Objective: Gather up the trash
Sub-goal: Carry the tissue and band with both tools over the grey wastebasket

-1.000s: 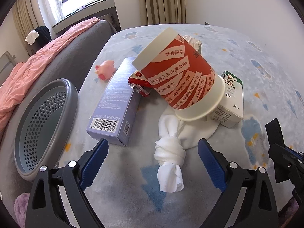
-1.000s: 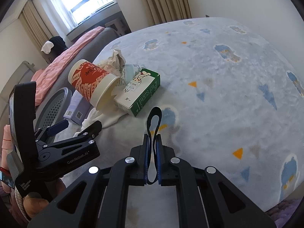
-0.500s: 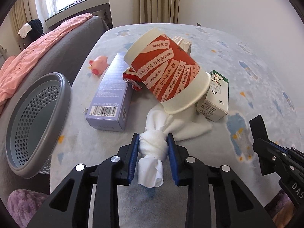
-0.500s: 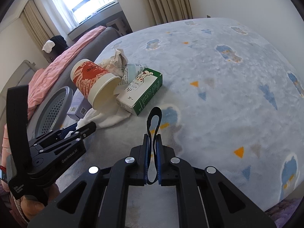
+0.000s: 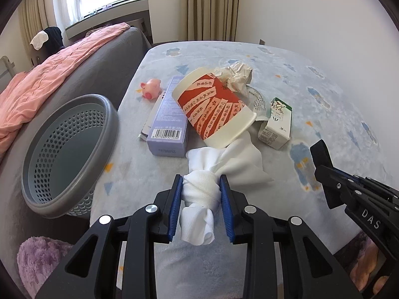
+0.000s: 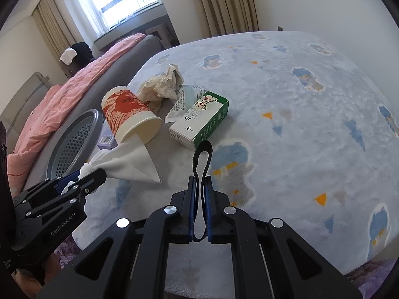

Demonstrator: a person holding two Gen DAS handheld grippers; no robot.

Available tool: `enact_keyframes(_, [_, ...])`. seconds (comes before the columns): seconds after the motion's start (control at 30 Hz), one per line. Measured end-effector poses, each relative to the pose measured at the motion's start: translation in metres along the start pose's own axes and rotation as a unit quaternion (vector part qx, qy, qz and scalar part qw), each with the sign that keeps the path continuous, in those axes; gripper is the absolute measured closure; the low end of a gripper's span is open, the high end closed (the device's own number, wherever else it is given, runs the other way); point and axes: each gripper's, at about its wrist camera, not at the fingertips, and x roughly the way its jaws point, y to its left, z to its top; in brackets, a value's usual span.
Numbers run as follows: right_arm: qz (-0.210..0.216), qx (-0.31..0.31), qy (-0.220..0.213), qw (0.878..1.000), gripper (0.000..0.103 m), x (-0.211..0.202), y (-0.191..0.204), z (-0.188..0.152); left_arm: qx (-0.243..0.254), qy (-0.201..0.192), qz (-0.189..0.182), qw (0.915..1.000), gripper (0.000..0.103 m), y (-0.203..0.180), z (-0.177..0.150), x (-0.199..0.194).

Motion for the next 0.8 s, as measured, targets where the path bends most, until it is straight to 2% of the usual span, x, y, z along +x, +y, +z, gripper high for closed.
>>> enact_keyframes(0.47, [-0.011,-0.021,0.006,1.000,0.095,-0.004,0.040,-0.005,-0.035,-0.034,0.010,0.9988,0.074,0.050,-0.011,-0.031])
enact_keyframes(0.8, [-0.003,-0.051,0.004,0.999,0.095,-0.007,0.083,-0.002,-0.049,-0.062,0.014,0.9968,0.074,0.081,-0.010,-0.051])
